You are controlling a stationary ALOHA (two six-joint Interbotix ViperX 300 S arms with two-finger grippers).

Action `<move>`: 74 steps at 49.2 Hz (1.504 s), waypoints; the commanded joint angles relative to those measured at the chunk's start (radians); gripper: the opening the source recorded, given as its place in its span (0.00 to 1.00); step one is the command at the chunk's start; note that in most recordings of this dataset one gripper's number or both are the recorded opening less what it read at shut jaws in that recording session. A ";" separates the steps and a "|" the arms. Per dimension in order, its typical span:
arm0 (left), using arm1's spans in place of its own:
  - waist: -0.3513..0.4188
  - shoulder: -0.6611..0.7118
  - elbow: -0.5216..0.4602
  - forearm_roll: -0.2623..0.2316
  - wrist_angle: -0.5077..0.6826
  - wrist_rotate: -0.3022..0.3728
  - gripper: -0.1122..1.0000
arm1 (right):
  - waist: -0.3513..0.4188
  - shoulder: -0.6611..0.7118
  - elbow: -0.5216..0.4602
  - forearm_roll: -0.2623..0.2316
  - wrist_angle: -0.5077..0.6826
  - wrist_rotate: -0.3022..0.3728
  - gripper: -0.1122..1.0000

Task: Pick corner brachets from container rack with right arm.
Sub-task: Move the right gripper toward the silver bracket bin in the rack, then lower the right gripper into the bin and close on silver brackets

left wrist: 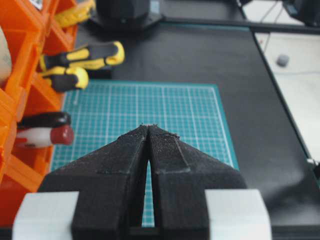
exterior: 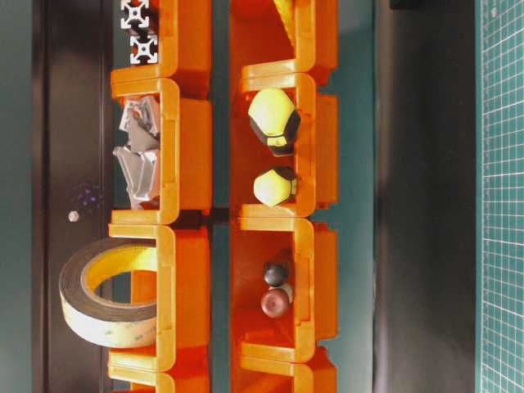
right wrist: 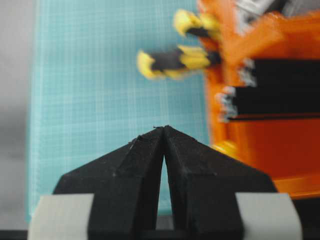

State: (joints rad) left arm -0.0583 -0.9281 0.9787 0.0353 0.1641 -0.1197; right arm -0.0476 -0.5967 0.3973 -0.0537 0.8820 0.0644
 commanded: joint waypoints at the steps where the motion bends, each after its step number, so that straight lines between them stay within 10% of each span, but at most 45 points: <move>1: -0.005 0.003 -0.035 0.005 -0.003 -0.005 0.10 | -0.037 0.101 -0.155 -0.034 0.140 -0.005 0.10; 21: -0.008 0.000 -0.040 0.003 0.003 -0.005 0.10 | -0.114 0.405 -0.476 -0.058 0.213 -0.172 0.15; 37: -0.012 0.000 -0.040 0.005 -0.005 -0.006 0.10 | -0.120 0.525 -0.572 -0.077 0.156 -0.250 0.86; 74: -0.020 0.003 -0.040 0.005 -0.002 -0.006 0.10 | -0.164 0.621 -0.609 -0.091 0.255 -0.163 0.83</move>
State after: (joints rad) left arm -0.0767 -0.9311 0.9679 0.0353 0.1703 -0.1227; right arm -0.2148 0.0322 -0.2010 -0.1411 1.1336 -0.1043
